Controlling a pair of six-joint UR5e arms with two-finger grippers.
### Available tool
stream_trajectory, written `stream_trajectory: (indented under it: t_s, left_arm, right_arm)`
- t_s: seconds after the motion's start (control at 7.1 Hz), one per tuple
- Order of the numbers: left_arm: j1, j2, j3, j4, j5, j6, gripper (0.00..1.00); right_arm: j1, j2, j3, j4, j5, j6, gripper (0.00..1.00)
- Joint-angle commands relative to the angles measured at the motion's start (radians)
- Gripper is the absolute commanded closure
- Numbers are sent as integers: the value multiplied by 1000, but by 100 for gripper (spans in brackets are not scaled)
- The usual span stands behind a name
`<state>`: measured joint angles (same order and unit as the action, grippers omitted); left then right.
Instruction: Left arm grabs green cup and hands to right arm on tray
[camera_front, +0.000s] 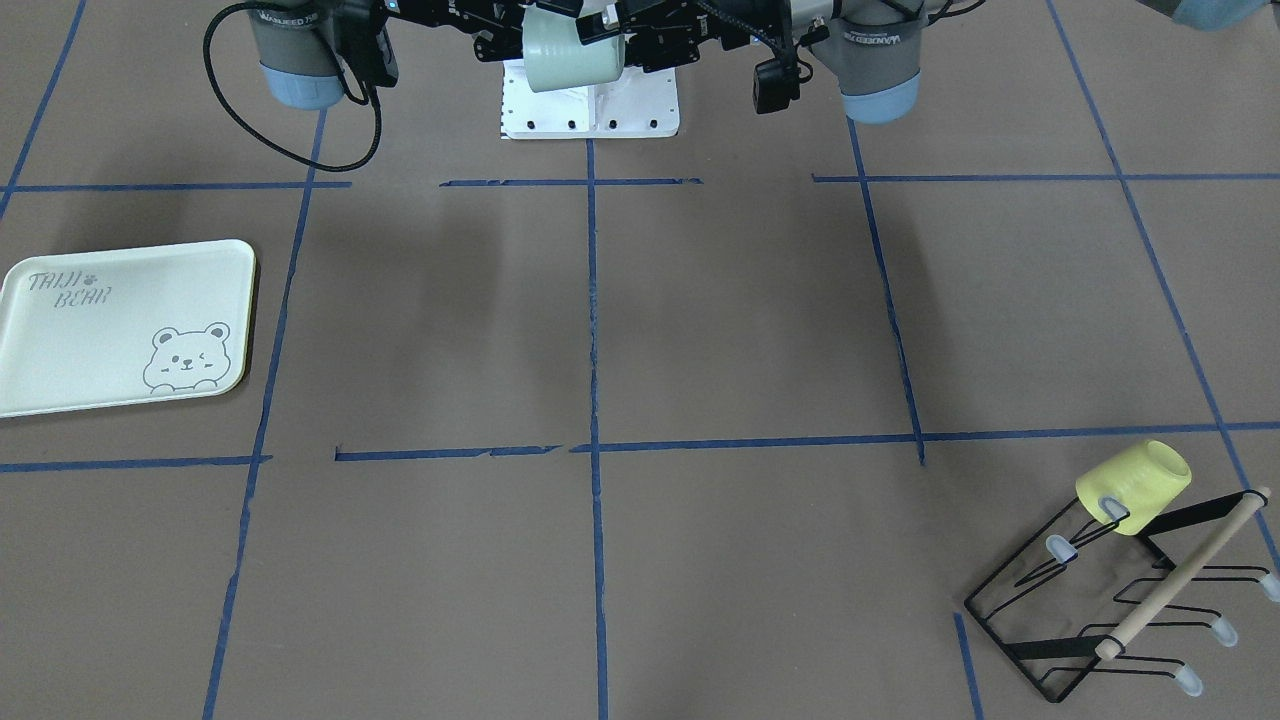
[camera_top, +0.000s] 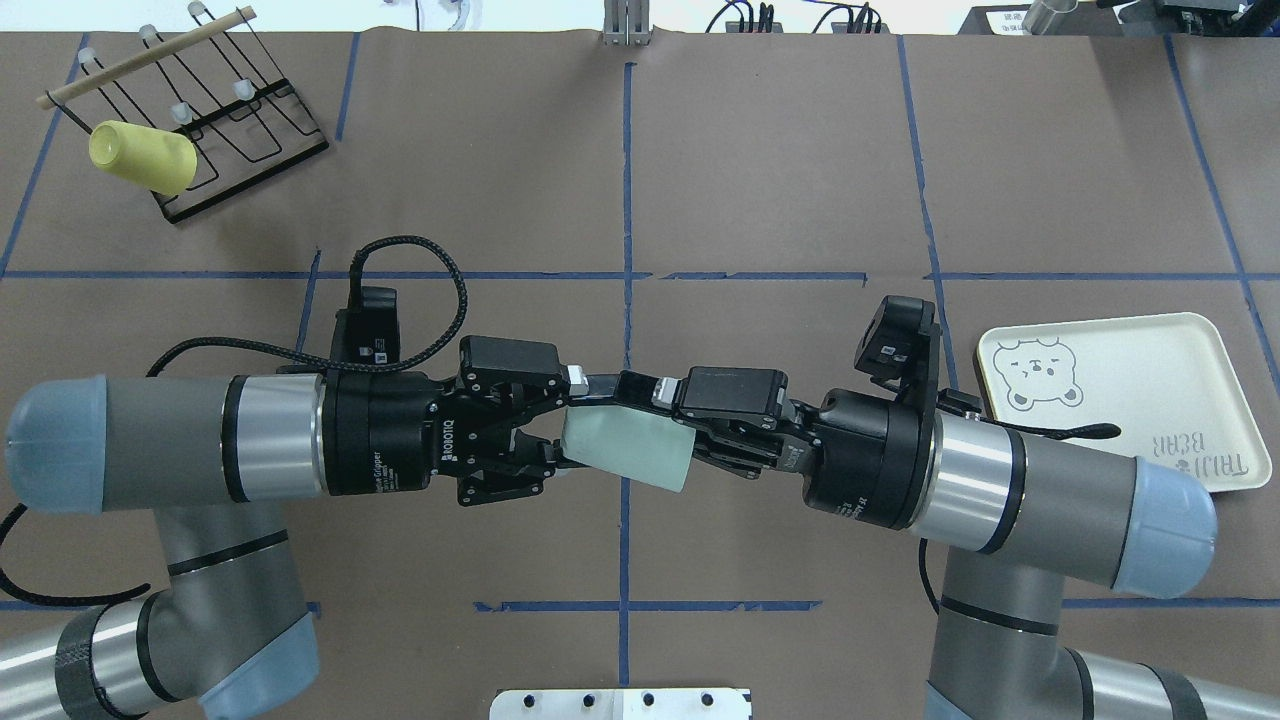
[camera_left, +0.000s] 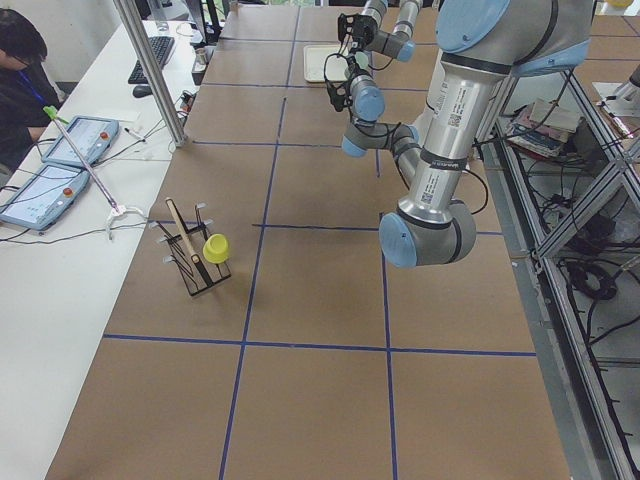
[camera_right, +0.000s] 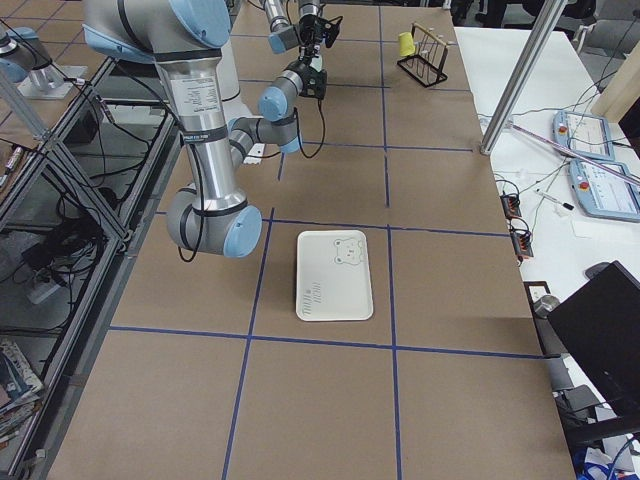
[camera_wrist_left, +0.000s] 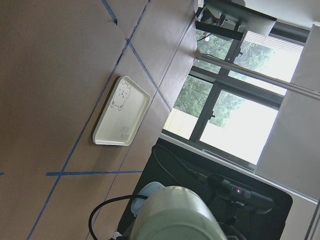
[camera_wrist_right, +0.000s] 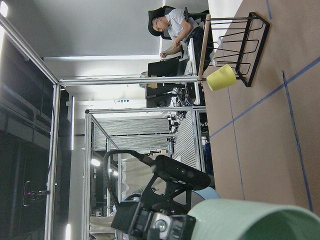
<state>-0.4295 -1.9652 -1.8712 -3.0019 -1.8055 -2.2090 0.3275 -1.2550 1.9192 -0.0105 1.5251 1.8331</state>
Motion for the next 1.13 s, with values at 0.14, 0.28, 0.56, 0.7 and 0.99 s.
stream_trajectory:
  t_s: [0.14,0.28,0.56,0.7,0.99]
  left_arm:
    - [-2,0,-11,-2,0,-1,77]
    - [-2,0,-11,0,0,-2,77]
    - [-2,2,-11,0,0,-2,77]
    - [-2,3,-10,-2,0,-2,77]
    - [-2,5,-9,-2,0,-2,77]
  right_arm:
    - [-1,-3,1,4,1,0,60]
    - [-1,-4,1,4,3,0,60]
    - [-2,-9,4,9,3,0,60]
    - [-4,-11,6,11,4,0,60]
    - [-2,-15,12,12,4,0,60]
